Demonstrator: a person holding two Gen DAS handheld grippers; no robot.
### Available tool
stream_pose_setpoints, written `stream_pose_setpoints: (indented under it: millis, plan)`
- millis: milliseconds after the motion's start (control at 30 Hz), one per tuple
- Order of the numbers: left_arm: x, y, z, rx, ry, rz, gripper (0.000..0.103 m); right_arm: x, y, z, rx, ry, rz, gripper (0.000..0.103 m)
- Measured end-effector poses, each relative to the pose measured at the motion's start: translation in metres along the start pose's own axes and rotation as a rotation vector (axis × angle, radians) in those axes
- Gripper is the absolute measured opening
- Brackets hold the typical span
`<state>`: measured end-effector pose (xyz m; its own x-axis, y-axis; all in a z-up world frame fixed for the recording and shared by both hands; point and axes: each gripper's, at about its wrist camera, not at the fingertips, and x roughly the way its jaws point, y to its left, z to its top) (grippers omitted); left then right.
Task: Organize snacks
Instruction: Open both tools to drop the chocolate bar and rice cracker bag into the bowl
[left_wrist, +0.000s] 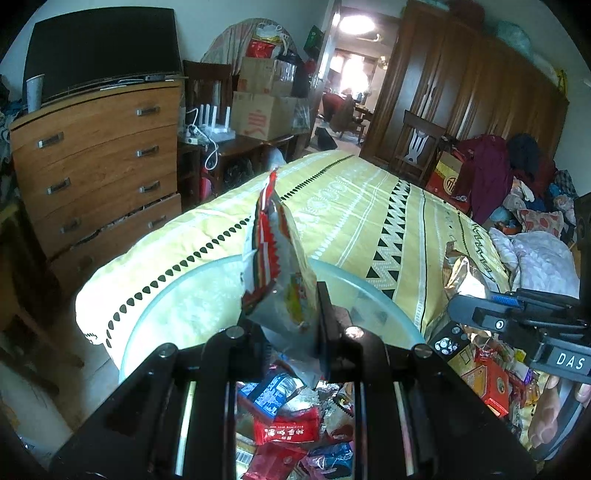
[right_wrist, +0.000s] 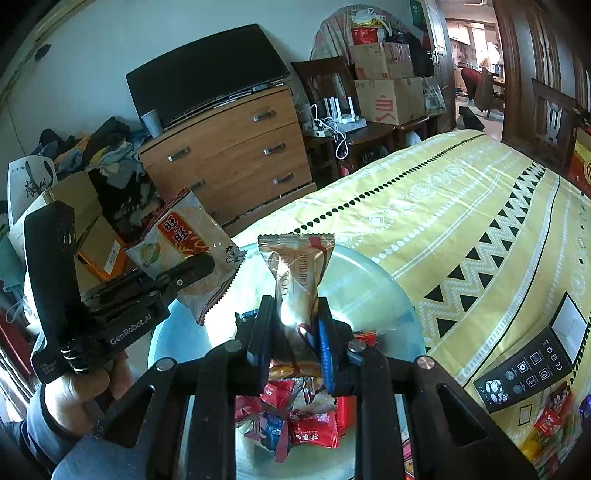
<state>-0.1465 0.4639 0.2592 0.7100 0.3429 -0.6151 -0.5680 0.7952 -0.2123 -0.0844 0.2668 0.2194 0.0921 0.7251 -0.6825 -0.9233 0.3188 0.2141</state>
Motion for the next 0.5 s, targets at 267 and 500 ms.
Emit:
stream_pose_setpoints:
  millis: [267, 500]
  plan:
    - [0.007, 0.001, -0.004, 0.0, 0.031, 0.004, 0.02, 0.009, 0.001, -0.003, -0.002, 0.02, 0.007, 0.024]
    - [0.009, 0.001, -0.006, 0.002, 0.04, 0.009, 0.02, 0.015, 0.001, -0.003, -0.001, 0.029, 0.009, 0.024]
